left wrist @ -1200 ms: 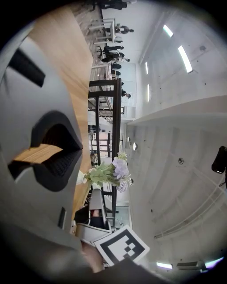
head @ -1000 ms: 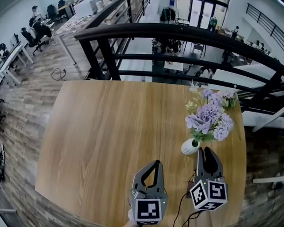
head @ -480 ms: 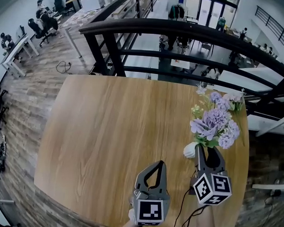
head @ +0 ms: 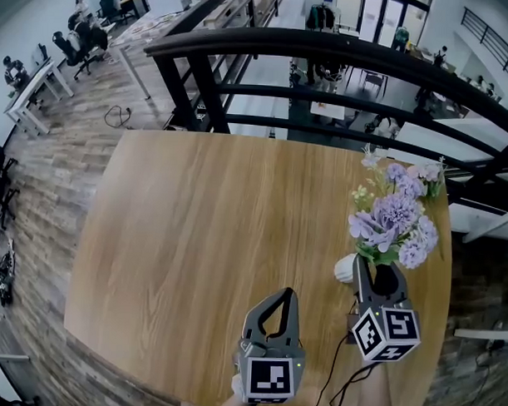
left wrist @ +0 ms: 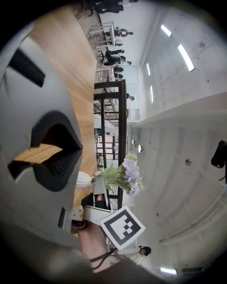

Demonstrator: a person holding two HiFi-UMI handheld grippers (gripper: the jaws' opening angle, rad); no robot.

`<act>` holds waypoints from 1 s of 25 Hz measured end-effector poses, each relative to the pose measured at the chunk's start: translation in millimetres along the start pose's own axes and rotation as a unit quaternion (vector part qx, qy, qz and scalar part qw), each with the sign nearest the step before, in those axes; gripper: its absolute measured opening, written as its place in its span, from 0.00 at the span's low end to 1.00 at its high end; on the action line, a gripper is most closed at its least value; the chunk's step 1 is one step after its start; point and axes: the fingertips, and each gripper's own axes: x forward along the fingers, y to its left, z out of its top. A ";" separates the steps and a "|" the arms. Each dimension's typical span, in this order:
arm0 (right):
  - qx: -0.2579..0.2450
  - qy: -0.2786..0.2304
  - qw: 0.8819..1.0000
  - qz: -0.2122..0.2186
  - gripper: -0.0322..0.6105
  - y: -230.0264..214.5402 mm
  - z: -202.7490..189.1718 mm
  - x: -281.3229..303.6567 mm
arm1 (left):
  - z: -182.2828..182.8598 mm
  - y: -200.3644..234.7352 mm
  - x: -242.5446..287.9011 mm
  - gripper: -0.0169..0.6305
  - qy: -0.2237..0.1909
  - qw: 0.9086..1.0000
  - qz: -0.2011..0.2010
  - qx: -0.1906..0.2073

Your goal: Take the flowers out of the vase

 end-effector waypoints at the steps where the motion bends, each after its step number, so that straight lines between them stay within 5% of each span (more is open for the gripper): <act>1: -0.005 -0.001 1.000 0.002 0.28 0.6 0.2 0.3 | -0.7 0.8 -0.1 0.07 0.000 1.000 0.001 -0.002; 25: 0.004 -0.051 0.999 -0.012 0.12 -1.2 14.6 -7.6 | -4.0 8.9 -9.9 0.07 0.000 1.000 0.021 -0.008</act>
